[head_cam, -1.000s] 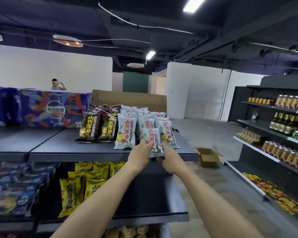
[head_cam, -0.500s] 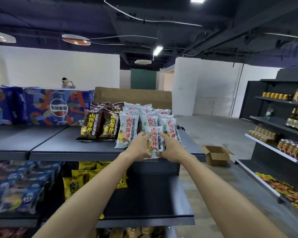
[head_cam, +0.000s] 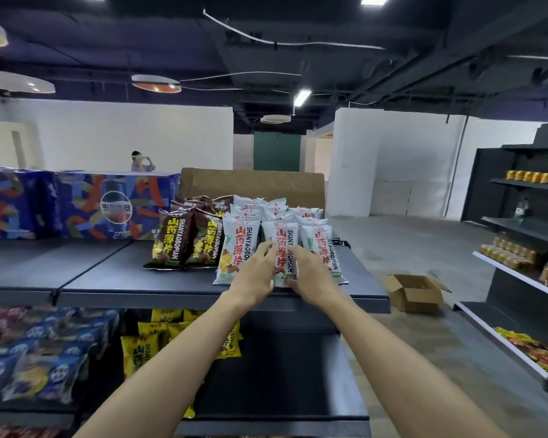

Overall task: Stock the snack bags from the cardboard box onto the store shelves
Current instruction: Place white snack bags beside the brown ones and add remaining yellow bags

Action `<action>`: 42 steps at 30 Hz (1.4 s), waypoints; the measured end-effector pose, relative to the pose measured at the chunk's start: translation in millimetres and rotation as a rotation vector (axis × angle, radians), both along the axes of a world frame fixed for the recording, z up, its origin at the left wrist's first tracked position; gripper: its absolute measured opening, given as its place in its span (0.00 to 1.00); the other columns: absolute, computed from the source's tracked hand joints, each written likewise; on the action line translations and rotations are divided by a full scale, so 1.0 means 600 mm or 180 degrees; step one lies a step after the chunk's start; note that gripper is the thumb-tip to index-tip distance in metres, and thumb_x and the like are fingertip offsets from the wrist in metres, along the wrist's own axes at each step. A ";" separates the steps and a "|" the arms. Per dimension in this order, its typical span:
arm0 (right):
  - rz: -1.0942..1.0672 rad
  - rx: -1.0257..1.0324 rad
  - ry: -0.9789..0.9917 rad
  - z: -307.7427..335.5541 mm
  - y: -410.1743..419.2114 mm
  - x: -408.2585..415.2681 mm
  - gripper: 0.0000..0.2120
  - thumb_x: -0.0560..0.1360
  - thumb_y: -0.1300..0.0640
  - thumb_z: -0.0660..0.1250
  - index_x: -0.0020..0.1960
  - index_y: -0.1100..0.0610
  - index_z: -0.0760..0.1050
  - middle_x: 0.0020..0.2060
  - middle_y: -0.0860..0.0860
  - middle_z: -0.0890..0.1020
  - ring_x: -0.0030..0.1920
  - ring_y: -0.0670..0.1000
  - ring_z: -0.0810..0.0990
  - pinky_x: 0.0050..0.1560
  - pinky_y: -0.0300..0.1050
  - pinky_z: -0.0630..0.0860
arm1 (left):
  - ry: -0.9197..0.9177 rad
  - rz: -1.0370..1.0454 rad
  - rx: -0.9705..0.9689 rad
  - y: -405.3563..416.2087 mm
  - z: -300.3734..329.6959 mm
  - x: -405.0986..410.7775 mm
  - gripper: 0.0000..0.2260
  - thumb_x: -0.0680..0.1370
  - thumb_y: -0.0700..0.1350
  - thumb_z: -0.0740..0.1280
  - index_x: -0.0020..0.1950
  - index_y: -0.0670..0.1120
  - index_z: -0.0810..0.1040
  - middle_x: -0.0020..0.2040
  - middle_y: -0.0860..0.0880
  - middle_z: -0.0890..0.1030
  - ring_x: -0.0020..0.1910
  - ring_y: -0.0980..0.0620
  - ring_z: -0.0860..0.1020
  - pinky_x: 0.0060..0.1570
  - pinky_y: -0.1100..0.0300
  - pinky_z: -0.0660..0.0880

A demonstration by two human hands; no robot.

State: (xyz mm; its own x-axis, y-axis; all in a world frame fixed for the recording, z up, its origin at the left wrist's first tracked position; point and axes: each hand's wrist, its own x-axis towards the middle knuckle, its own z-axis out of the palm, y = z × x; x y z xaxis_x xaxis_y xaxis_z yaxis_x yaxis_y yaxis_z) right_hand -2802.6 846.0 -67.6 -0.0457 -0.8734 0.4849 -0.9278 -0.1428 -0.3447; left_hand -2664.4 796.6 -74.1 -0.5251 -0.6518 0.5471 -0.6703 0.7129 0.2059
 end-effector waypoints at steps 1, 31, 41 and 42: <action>0.0030 -0.0032 0.0082 -0.005 -0.003 -0.001 0.32 0.71 0.61 0.73 0.71 0.54 0.66 0.66 0.49 0.74 0.65 0.54 0.73 0.64 0.51 0.72 | -0.0032 0.0056 0.0038 -0.005 -0.003 0.001 0.37 0.73 0.34 0.70 0.78 0.42 0.55 0.75 0.45 0.61 0.69 0.43 0.69 0.64 0.56 0.69; -0.0699 -0.0143 0.0923 -0.025 -0.053 -0.001 0.27 0.78 0.58 0.66 0.73 0.64 0.61 0.67 0.57 0.71 0.57 0.56 0.81 0.51 0.47 0.79 | -0.0479 0.0722 -0.0713 -0.034 -0.040 -0.015 0.27 0.73 0.39 0.72 0.70 0.41 0.69 0.59 0.46 0.76 0.56 0.48 0.79 0.49 0.60 0.78; -0.0728 -0.0152 0.0736 -0.016 -0.032 0.012 0.23 0.76 0.56 0.69 0.67 0.60 0.65 0.60 0.54 0.75 0.55 0.57 0.79 0.48 0.48 0.77 | -0.0480 0.0541 -0.0821 -0.013 -0.030 0.015 0.22 0.71 0.39 0.74 0.62 0.45 0.72 0.53 0.47 0.75 0.49 0.48 0.80 0.41 0.59 0.78; -0.0719 -0.0114 0.0710 -0.014 -0.027 0.014 0.25 0.75 0.56 0.70 0.68 0.60 0.65 0.61 0.54 0.75 0.56 0.57 0.79 0.49 0.49 0.77 | -0.0529 0.0555 -0.0853 -0.012 -0.030 0.018 0.22 0.71 0.39 0.74 0.63 0.45 0.72 0.53 0.47 0.75 0.49 0.48 0.80 0.41 0.60 0.78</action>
